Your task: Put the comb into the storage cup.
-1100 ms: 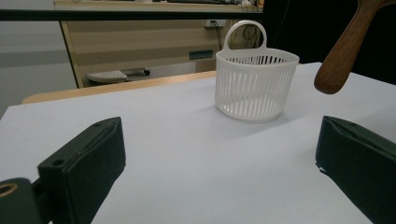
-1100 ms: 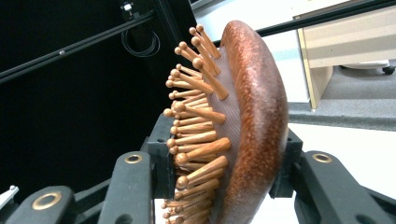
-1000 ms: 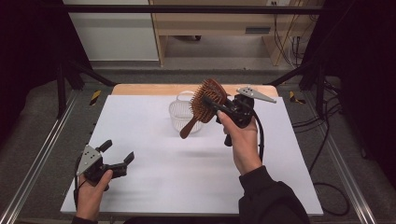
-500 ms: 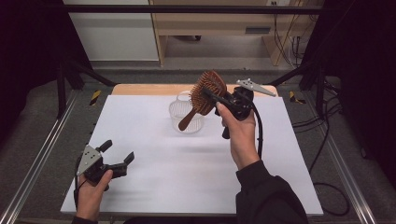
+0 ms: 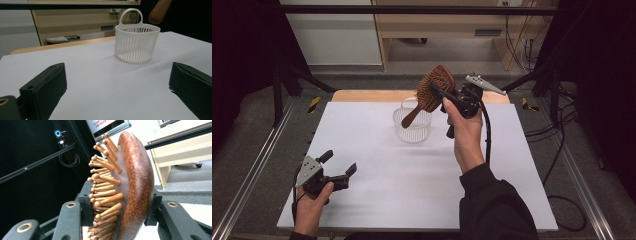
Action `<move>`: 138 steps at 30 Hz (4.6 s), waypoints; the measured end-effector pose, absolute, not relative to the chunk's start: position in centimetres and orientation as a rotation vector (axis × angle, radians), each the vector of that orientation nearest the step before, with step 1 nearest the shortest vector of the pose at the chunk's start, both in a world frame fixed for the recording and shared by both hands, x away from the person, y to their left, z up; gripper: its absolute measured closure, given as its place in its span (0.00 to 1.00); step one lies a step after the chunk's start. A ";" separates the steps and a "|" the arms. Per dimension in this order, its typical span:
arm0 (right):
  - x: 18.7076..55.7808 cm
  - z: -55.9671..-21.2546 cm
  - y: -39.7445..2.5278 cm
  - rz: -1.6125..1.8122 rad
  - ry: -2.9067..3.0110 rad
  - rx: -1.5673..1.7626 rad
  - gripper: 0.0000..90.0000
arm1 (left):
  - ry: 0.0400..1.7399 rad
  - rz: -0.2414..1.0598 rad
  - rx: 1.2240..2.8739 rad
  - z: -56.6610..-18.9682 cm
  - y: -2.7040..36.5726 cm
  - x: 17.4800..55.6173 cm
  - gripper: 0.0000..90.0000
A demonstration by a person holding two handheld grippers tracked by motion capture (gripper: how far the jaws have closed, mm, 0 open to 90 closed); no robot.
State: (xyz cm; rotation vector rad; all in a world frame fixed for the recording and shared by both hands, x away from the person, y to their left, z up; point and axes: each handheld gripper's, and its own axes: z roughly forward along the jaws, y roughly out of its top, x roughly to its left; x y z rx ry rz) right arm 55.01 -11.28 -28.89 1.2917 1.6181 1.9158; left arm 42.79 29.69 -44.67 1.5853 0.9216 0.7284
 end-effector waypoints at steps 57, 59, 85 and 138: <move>59.4 -36.1 -8.4 1.833 1.509 1.410 0.60 | 0.920 0.709 1.570 -44.7 29.9 43.0 0.02; 59.4 -36.4 -8.3 1.829 1.514 1.417 0.60 | 0.921 0.709 1.570 -44.8 29.9 43.0 0.02; 59.5 -38.6 -7.7 1.827 1.515 1.469 0.59 | 0.908 0.696 1.577 -44.7 29.7 43.0 0.02; 60.0 -40.1 -9.1 1.780 1.589 1.529 0.53 | 0.894 0.686 1.590 -44.7 29.4 43.1 0.02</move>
